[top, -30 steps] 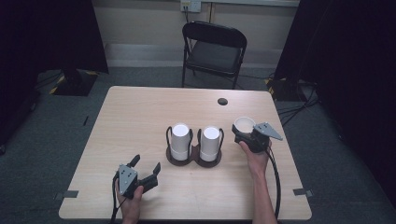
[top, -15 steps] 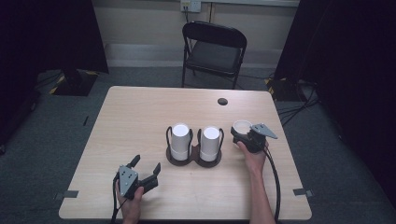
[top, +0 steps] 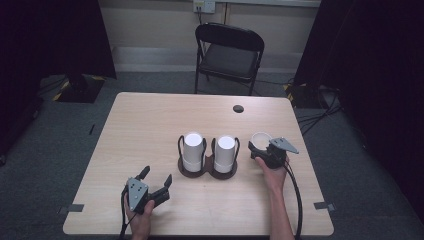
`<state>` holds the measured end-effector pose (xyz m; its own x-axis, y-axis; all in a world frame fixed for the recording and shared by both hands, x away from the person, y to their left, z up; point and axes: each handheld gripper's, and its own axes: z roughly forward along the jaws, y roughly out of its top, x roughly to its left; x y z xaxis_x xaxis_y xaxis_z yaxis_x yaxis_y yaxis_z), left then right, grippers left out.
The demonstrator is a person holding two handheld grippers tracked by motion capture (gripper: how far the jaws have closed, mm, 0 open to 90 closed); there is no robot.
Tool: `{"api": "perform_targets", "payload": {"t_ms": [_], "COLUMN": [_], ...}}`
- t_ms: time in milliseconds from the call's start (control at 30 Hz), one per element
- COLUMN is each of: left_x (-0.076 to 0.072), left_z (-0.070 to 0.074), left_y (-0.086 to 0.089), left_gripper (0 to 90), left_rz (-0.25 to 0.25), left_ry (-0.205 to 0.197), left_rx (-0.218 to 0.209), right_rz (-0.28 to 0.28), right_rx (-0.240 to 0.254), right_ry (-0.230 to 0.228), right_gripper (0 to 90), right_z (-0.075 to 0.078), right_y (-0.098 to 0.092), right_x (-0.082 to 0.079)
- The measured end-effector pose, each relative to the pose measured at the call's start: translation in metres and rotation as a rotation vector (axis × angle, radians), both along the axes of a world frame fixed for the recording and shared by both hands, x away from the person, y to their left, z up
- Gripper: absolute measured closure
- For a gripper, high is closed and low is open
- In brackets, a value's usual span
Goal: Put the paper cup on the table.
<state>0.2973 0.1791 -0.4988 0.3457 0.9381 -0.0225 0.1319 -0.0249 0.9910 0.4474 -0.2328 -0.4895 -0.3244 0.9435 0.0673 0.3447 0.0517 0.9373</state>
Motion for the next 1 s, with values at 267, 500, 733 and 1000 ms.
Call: {"api": "perform_targets", "payload": {"t_ms": [267,500,733,1000], "left_x": [0.0,0.0,0.0,0.0], "left_z": [0.0,0.0,0.0,0.0], "left_y": [0.0,0.0,0.0,0.001], "left_gripper": [18.5,18.5,18.5,18.5], "left_rz": [-0.004,-0.003,-0.005,-0.006], "left_ry": [-0.004,-0.002,-0.001,-0.003], "left_rx": [0.0,-0.002,-0.002,-0.003], "right_rz": [-0.006,-0.028,-0.049,-0.049], "right_rx": [0.011,-0.003,-0.009,-0.007], "right_ry": [0.053,0.06,0.063,0.055], "right_gripper": [14.5,14.0,13.9,13.8], "right_z": [-0.003,0.002,0.006,0.013], "right_y": [0.0,0.0,0.0,0.003], "right_x": [-0.003,-0.009,-0.015,-0.024]}}
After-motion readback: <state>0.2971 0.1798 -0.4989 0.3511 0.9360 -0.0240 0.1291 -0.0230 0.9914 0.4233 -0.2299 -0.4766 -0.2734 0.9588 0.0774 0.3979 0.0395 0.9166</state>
